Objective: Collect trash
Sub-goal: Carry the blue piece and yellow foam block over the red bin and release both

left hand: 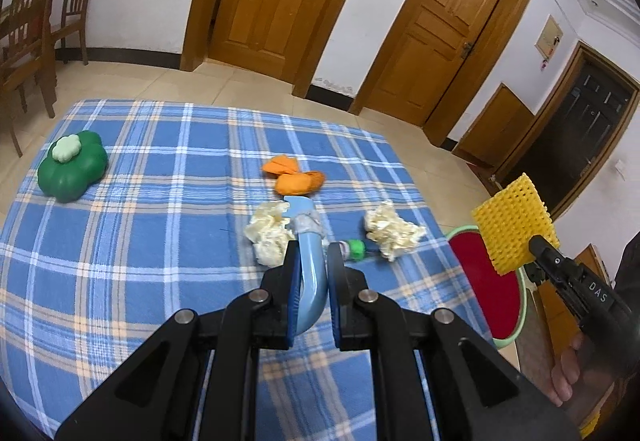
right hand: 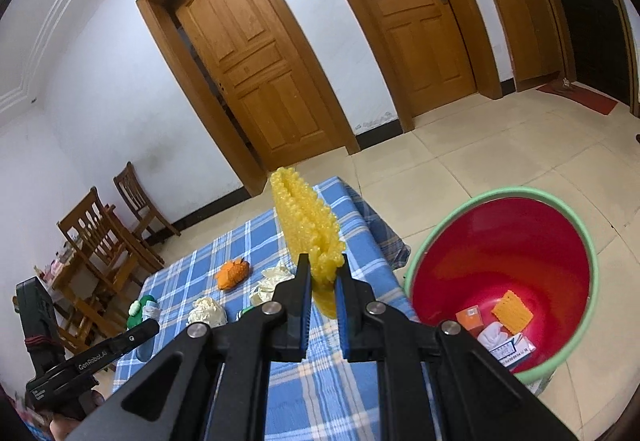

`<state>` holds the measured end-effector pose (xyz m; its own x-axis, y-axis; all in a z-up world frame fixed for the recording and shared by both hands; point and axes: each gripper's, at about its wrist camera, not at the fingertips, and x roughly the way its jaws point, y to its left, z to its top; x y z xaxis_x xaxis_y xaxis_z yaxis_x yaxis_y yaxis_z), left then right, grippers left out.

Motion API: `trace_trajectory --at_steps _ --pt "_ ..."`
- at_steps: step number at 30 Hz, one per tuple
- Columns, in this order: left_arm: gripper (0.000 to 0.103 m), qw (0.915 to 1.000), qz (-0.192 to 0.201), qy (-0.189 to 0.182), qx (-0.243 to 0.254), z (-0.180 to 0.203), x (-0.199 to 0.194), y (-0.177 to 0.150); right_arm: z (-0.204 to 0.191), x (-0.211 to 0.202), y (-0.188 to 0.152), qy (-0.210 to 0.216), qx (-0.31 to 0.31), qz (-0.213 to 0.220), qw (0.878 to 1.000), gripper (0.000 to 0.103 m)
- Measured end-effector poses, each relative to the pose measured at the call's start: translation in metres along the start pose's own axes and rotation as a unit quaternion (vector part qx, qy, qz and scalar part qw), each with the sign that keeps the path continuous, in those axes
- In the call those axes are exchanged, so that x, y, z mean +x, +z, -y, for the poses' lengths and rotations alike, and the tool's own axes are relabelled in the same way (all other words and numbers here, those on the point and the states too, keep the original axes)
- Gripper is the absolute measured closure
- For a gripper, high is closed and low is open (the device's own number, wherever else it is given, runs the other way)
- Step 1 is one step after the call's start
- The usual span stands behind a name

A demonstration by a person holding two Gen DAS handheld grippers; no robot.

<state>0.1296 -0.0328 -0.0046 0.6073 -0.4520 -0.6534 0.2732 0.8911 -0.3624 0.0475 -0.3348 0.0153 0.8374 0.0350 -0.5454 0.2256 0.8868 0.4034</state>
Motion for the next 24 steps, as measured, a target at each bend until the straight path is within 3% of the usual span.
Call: trace_trajectory --at_steps 24 --pt "0.091 0.9964 -0.003 -0.032 0.078 0.092 -0.009 -0.012 0.066 -0.061 -0.009 -0.018 0.073 0.047 0.996 0.09"
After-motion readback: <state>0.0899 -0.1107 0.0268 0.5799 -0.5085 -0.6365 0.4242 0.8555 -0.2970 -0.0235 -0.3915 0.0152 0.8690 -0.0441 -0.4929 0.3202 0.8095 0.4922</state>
